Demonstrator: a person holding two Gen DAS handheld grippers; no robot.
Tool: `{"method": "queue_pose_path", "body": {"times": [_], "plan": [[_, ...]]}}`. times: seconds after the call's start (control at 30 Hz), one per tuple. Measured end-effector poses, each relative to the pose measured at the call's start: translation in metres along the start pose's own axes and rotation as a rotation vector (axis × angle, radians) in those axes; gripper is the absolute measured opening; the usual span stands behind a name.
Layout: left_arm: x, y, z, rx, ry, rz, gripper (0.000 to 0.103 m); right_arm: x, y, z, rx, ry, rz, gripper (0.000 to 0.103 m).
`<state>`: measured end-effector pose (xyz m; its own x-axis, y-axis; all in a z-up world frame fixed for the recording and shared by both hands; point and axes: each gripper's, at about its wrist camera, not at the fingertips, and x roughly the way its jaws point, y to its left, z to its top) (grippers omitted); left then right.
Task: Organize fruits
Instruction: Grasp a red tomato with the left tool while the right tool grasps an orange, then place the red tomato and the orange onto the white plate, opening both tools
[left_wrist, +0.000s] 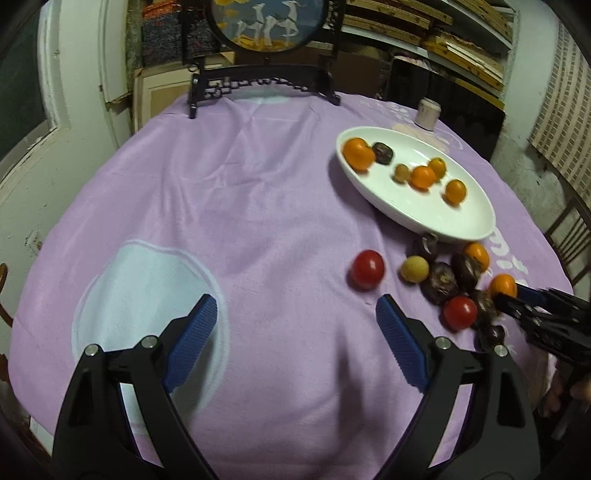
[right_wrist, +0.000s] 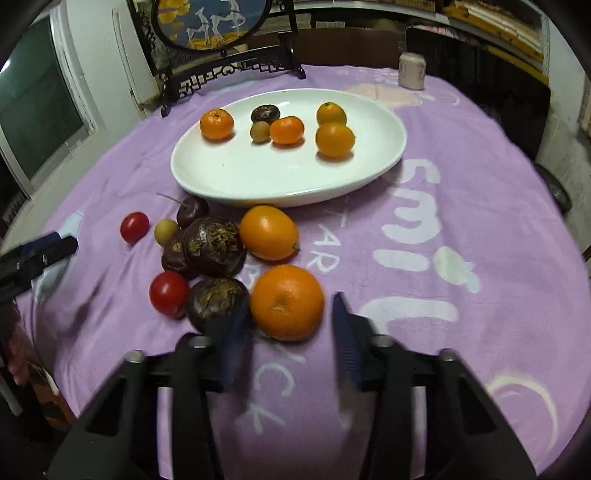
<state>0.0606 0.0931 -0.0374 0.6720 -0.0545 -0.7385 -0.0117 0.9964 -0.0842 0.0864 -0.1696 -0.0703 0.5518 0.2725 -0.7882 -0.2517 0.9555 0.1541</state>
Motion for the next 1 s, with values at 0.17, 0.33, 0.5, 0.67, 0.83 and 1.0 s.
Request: {"method": "queue_pose_path", "body": {"times": [0.17,0.33,0.5,0.67,0.83,1.0], "plan": [[0.011,-0.019,0.002,0.057,0.016,0.003,0.09,-0.017,-0.008,-0.001,0.042,-0.036,0.008,0.04],[0.036,-0.039,0.01,0.099,0.042,-0.003,0.09,-0.037,-0.017,-0.004,0.065,-0.062,-0.009,0.04],[0.061,-0.05,0.02,0.109,0.081,-0.006,0.061,-0.043,-0.022,-0.009,0.084,-0.065,0.03,0.04],[0.071,-0.052,0.024,0.093,0.091,-0.052,0.033,-0.045,-0.025,-0.009,0.094,-0.068,0.041,0.04],[0.055,-0.045,0.019,0.045,0.085,-0.119,0.028,-0.044,-0.025,-0.01,0.097,-0.067,0.048,0.04],[0.033,-0.043,0.014,0.025,0.062,-0.144,0.028,-0.044,-0.024,-0.01,0.094,-0.07,0.049,0.04]]}}
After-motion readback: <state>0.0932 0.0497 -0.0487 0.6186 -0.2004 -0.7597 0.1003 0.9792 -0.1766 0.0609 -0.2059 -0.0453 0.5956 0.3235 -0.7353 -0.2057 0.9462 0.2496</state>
